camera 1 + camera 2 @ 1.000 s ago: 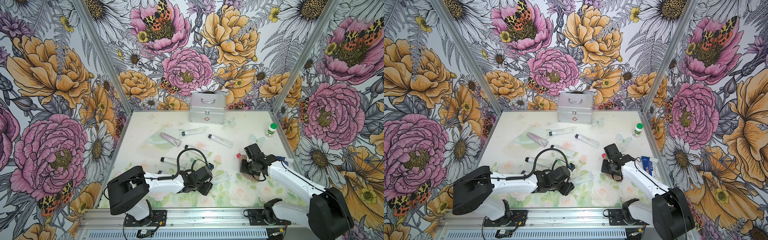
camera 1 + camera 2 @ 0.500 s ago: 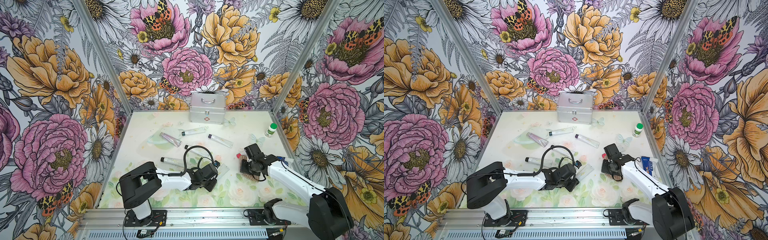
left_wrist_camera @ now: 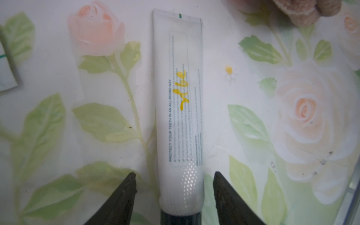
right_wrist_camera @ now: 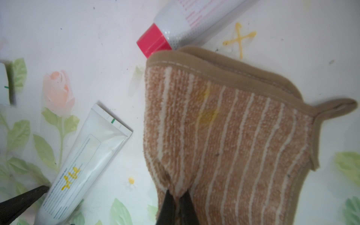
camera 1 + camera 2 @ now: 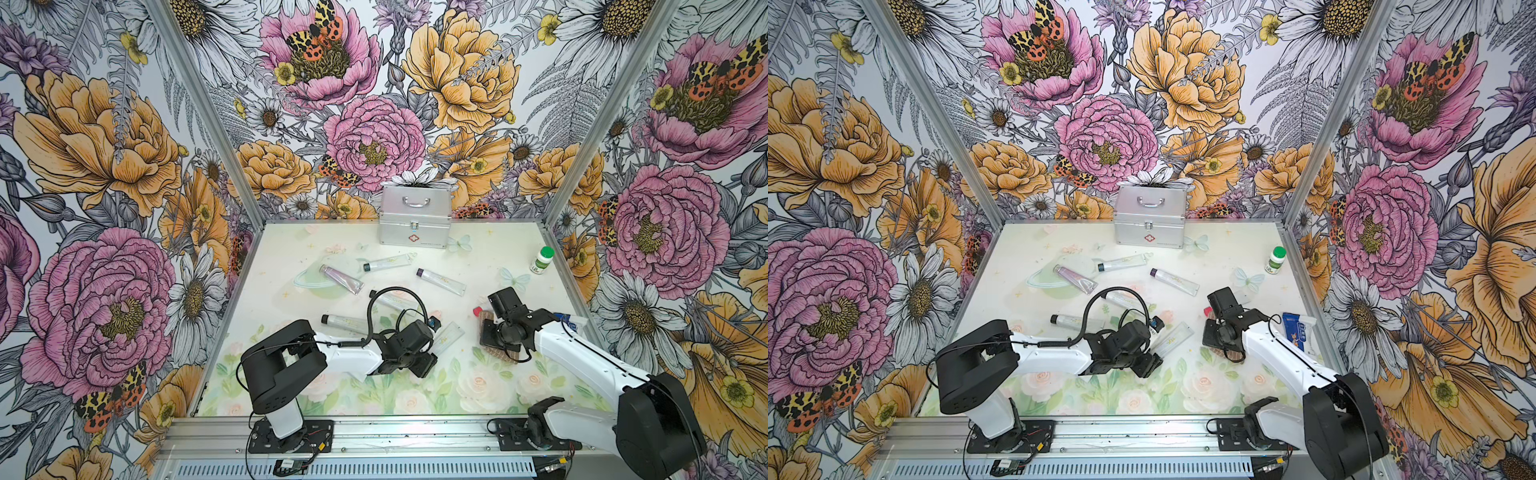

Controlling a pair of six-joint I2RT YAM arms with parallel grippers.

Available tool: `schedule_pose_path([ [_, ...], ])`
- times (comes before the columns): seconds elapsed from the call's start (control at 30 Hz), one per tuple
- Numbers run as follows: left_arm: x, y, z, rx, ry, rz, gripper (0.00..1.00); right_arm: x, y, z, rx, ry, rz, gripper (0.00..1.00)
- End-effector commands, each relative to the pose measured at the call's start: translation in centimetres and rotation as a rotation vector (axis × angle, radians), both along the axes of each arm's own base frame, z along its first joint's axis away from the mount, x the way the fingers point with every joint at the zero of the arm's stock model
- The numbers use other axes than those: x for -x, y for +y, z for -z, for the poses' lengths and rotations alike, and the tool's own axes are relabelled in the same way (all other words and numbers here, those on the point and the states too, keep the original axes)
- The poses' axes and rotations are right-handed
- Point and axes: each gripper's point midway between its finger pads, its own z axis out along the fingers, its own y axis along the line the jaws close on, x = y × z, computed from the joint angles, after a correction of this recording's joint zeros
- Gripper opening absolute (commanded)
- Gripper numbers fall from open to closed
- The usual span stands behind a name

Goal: Wipe the surface of the toothpaste tube
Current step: Move the toothpaste to the center of the board.

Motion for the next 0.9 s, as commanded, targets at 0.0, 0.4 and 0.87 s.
schedule_pose_path([
  [0.0,1.2,1.1,0.9,-0.020,0.031,-0.007,0.62,-1.1,0.1,-0.8,0.014,-0.038,-0.011,0.00],
  [0.4,2.0,1.6,1.4,-0.011,0.024,-0.001,0.39,-1.3,1.0,-1.0,-0.012,-0.029,-0.037,0.00],
  [0.87,2.2,1.0,0.9,0.002,-0.007,0.030,0.29,-2.4,8.3,-3.0,-0.227,0.001,-0.270,0.00],
])
